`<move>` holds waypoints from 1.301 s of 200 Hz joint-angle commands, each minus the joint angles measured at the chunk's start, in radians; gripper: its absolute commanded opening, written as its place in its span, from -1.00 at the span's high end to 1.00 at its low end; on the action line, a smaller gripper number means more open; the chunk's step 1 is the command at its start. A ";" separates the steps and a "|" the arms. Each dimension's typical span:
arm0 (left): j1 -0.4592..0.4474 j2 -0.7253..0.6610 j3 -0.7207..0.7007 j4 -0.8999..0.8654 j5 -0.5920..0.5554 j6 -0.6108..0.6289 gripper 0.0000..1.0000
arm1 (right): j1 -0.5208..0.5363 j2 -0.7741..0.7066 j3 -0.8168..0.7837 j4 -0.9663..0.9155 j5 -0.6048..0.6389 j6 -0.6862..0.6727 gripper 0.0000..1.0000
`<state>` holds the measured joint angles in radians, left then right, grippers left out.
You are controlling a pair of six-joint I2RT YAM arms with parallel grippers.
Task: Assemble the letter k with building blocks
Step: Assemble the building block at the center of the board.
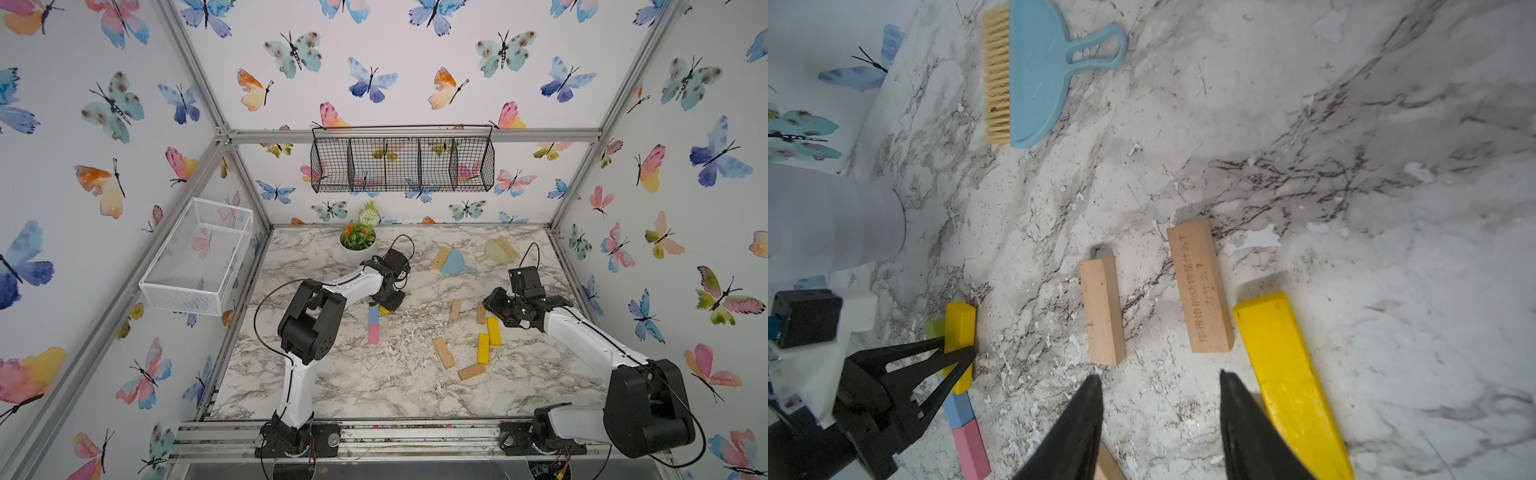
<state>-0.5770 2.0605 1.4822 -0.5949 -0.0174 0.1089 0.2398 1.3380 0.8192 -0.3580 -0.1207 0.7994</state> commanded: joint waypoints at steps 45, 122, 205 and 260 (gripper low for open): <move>0.003 0.036 0.002 -0.019 0.017 -0.003 0.36 | -0.002 0.001 -0.017 0.004 -0.008 -0.009 0.04; 0.003 0.049 0.013 -0.026 0.020 -0.011 0.33 | -0.004 0.001 -0.023 0.006 -0.009 -0.008 0.04; -0.010 0.033 0.029 -0.035 0.023 -0.026 0.01 | -0.003 0.003 -0.027 0.010 -0.010 -0.006 0.04; -0.071 -0.087 0.101 -0.037 0.013 -0.053 -0.32 | -0.003 -0.020 -0.044 0.034 0.007 -0.018 0.04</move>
<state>-0.6121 2.0762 1.5223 -0.6140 -0.0021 0.0769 0.2398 1.3369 0.7986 -0.3462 -0.1284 0.7990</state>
